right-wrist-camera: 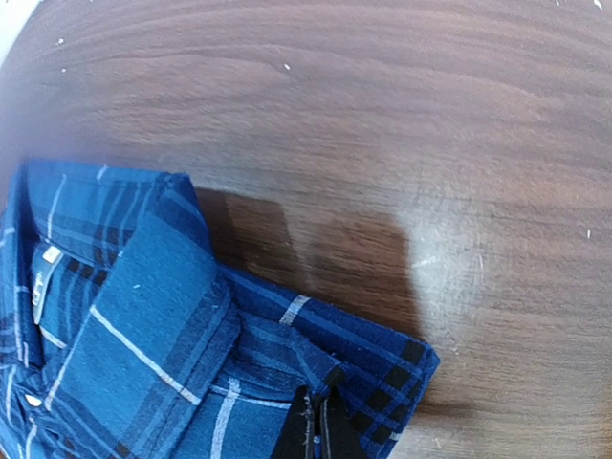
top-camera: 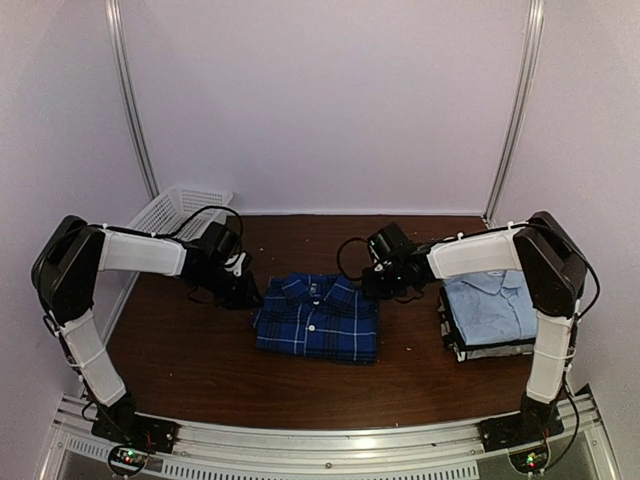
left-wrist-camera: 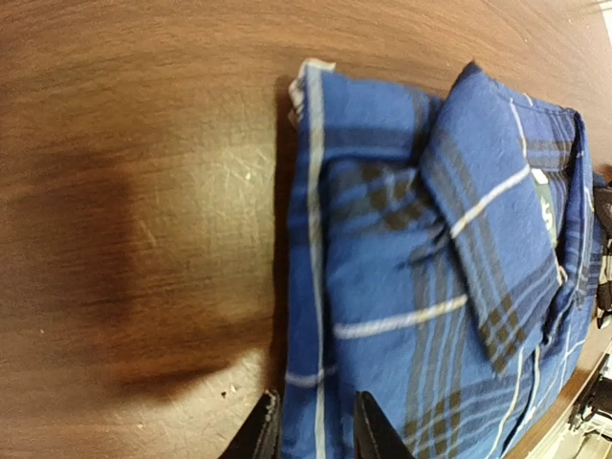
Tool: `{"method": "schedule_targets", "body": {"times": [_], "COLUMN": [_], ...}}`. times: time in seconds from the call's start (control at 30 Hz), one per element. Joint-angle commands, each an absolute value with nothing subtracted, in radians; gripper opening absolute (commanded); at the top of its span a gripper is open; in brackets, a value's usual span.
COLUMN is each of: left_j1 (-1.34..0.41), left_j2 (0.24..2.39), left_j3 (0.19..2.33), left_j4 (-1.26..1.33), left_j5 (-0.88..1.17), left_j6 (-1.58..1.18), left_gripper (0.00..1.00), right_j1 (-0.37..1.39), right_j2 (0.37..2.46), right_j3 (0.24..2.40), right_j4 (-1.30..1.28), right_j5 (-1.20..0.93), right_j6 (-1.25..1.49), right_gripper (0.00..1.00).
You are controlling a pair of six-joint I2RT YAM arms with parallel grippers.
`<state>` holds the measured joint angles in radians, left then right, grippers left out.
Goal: Fold and stack the long sleeve shirts
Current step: Smooth out the square-folded shirt at the center of the board, then move the square-folded shirt to the center of the board.
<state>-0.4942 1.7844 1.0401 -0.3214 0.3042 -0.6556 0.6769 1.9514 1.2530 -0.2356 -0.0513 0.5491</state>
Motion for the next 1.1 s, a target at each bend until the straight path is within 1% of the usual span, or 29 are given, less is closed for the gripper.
{"method": "schedule_targets", "body": {"times": [0.0, 0.17, 0.27, 0.37, 0.5, 0.57, 0.83, 0.93, 1.07], "left_j1": [-0.488, -0.488, -0.488, -0.493, -0.509, -0.520, -0.586, -0.602, -0.609], "left_j2": [1.752, 1.758, 1.774, 1.797, 1.812, 1.825, 1.857, 1.861, 1.845], "left_j3": [1.006, 0.990, 0.993, 1.004, 1.002, 1.002, 1.005, 1.000, 0.989], "left_j4": [-0.258, -0.249, -0.237, -0.235, -0.237, -0.237, -0.241, -0.233, -0.221], "left_j5": [0.342, 0.350, 0.371, 0.398, 0.417, 0.435, 0.443, 0.432, 0.407], "left_j6": [-0.670, -0.662, -0.655, -0.651, -0.650, -0.649, -0.679, -0.707, -0.742], "left_gripper": [0.29, 0.38, 0.42, 0.43, 0.44, 0.44, 0.40, 0.31, 0.12], "right_j1": [0.666, 0.667, 0.667, 0.667, 0.668, 0.669, 0.671, 0.673, 0.673], "right_j2": [1.966, 1.940, 1.913, 1.877, 1.820, 1.793, 1.633, 1.583, 1.536], "right_j3": [1.224, 1.220, 1.224, 1.220, 1.208, 1.203, 1.106, 1.079, 1.055], "right_j4": [-0.223, -0.226, -0.239, -0.245, -0.250, -0.260, -0.206, -0.192, -0.191], "right_j5": [-0.032, -0.032, -0.023, -0.020, -0.015, -0.008, 0.026, 0.033, 0.047], "right_j6": [0.572, 0.572, 0.565, 0.562, 0.557, 0.555, 0.580, 0.590, 0.591], "right_gripper": [0.02, 0.19, 0.32, 0.43, 0.61, 0.65, 0.74, 0.75, 0.75]}}
